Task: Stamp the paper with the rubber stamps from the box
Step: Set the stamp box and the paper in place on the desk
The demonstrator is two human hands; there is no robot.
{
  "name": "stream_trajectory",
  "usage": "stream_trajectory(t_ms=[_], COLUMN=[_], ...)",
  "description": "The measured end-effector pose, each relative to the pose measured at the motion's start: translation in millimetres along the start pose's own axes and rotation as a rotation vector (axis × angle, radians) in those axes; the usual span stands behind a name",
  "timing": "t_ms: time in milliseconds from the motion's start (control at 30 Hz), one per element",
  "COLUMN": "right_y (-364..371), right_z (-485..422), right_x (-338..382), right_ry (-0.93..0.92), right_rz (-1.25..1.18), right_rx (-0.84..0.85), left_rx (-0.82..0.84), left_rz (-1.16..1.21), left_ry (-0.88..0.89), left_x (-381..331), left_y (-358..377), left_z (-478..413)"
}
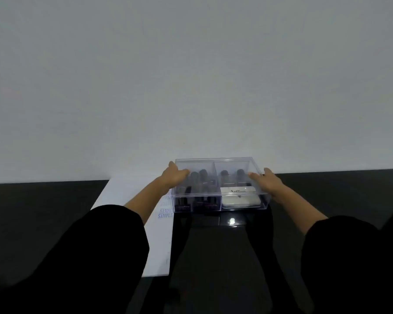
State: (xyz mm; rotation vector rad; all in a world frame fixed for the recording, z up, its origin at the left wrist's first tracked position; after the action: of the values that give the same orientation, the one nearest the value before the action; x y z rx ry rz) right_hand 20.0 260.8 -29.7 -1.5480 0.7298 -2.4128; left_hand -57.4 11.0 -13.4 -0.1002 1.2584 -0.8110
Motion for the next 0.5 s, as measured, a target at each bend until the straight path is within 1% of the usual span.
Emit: stream_trajectory(t_ms=[100, 233, 367, 500], right_y=[2.1, 1.9, 1.2, -4.5], right_z=[-5.8, -5.4, 5.4, 31.5], right_x=[-4.8, -8.0, -11.2, -13.5], right_ry=[-0.018, -0.039, -0.038, -0.06], right_rz=[-0.015, -0.066, -0.129, -0.141], right_rx=[-0.028, -0.1, -0.107, -0.122], left_rx=[-0.03, -0.097, -0.119, -0.131], left_rz=[0.041, 0.156, 0.16, 0.16], left_ry=[-0.023, 0.005, 0.009, 0.02], left_x=[5.8, 11.6, 15.7, 14.4], left_y=[1.4, 1.9, 2.4, 6.7], left_z=[-7.6, -15.8, -9.3, 7.9])
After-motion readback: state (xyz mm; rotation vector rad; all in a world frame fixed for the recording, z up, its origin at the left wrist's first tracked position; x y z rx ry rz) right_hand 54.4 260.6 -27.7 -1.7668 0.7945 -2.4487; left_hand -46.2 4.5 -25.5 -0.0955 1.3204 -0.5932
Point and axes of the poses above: each hand's wrist, its own z-axis away from the middle knuckle, its own y-axis out of the palm, x = y × z, the point moved 6 cm from there along -z, towards the middle knuckle, and after that the axes turned 13 degrees about x, right-handed, at the moved point
